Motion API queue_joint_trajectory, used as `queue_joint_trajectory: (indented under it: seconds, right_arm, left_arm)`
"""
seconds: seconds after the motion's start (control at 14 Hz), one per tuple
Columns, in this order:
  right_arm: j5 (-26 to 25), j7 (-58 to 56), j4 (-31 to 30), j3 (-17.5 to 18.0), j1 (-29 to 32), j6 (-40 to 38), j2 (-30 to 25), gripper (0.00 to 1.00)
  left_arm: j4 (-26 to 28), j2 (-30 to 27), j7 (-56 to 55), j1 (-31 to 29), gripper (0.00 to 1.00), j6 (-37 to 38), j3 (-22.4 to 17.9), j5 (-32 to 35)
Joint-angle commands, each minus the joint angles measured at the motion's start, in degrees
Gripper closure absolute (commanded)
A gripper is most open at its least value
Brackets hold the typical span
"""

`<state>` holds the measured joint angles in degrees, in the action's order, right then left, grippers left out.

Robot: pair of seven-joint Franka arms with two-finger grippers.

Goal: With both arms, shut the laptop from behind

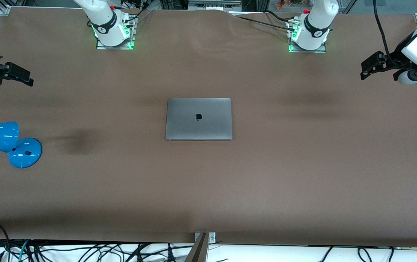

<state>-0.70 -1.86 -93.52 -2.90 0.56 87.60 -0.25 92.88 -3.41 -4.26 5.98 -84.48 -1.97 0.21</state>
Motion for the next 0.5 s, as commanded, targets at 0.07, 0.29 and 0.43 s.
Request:
queue_joint_trajectory:
  seconds: [0.07,0.29,0.43]
  right_arm:
    - [0.61,0.89,1.59,1.31,0.94,-1.38,0.87,0.0]
    - [0.61,0.89,1.67,1.31,0.85,-1.38,0.87,0.0]
    - [0.61,0.89,1.67,1.31,0.76,-1.38,0.87,0.0]
  left_arm:
    - [-0.24,-0.19,0.3,0.53,0.0,1.07,-0.23,1.99]
    - [-0.24,-0.19,0.22,0.53,0.0,1.07,-0.23,1.99]
    - [-0.15,-0.11,0.22,0.53,0.0,1.07,-0.23,1.99]
